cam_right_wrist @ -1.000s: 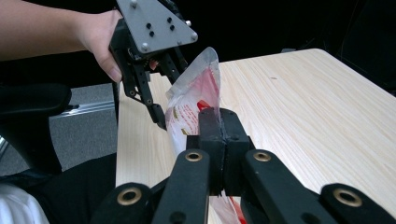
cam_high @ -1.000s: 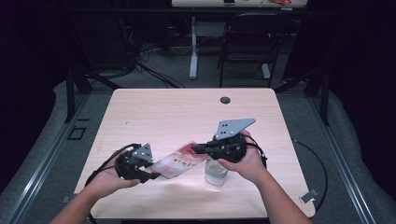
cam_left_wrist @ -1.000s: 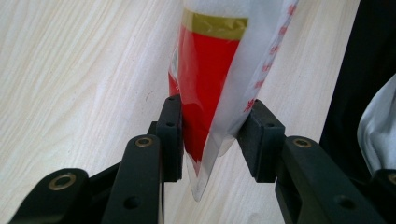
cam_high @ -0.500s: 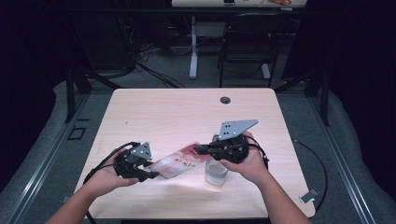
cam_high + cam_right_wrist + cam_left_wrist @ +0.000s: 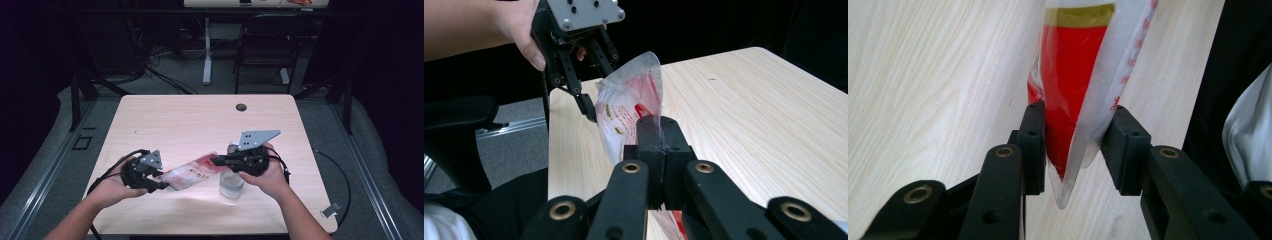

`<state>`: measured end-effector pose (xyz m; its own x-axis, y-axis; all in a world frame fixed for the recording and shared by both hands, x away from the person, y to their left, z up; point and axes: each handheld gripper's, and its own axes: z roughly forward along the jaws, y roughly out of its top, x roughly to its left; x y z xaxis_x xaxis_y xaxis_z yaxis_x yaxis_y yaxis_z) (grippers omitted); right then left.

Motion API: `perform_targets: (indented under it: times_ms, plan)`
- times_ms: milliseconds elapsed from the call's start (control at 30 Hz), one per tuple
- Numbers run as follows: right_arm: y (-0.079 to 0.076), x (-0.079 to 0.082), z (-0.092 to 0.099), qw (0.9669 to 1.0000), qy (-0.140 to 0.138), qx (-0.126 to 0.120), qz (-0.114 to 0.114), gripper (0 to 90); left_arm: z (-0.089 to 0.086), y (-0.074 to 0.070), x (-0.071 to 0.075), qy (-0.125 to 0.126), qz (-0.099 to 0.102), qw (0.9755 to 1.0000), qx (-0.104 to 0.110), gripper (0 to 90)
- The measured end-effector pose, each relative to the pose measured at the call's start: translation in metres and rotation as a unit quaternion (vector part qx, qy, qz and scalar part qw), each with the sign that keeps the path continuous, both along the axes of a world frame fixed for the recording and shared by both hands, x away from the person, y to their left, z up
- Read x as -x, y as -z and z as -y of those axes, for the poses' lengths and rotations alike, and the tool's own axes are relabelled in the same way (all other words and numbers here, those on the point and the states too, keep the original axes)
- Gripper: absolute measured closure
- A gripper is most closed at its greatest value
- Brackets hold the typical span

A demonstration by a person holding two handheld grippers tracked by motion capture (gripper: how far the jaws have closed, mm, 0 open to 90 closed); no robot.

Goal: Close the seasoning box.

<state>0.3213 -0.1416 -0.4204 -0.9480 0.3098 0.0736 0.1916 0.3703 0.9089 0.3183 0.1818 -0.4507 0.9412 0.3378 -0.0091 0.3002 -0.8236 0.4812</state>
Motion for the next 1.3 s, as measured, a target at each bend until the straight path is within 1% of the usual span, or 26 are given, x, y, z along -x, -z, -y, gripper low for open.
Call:
perform_targets:
  times_ms: [200, 267, 400, 533, 700, 833, 1300]
  plan:
    - [0.002, 0.0, 0.004, 1.0, 0.003, -0.002, -0.001, 89.9, 0.001, -0.005, 0.0, 0.003, 0.0, 1.0, -0.005, 65.2]
    - [0.003, 0.0, 0.005, 1.0, 0.005, -0.005, -0.003, 89.9, 0.001, -0.007, -0.001, 0.002, 0.0, 1.0, -0.003, 65.3]
    - [0.005, 0.0, 0.008, 0.9999, 0.008, -0.007, -0.004, 89.9, 0.003, -0.01, -0.003, 0.006, 0.0, 0.9999, -0.008, 65.5]
    - [0.008, 0.0, 0.011, 0.9999, 0.01, -0.01, -0.006, 90.0, 0.004, -0.014, -0.003, 0.01, 0.0, 0.9998, -0.018, 65.7]
    - [0.009, 0.0, 0.012, 0.9998, 0.013, -0.015, -0.006, 89.9, 0.004, -0.02, -0.005, 0.012, -0.004, 0.9996, -0.024, 65.9]
    - [0.011, 0.0, 0.013, 0.9997, 0.014, -0.018, -0.007, 89.9, 0.004, -0.023, -0.005, 0.012, -0.001, 0.9995, -0.028, 66.1]
    - [0.016, -0.001, 0.021, 0.9991, 0.021, -0.035, -0.016, 89.9, 0.006, -0.037, -0.008, 0.018, 0.003, 0.9994, -0.031, 67.0]
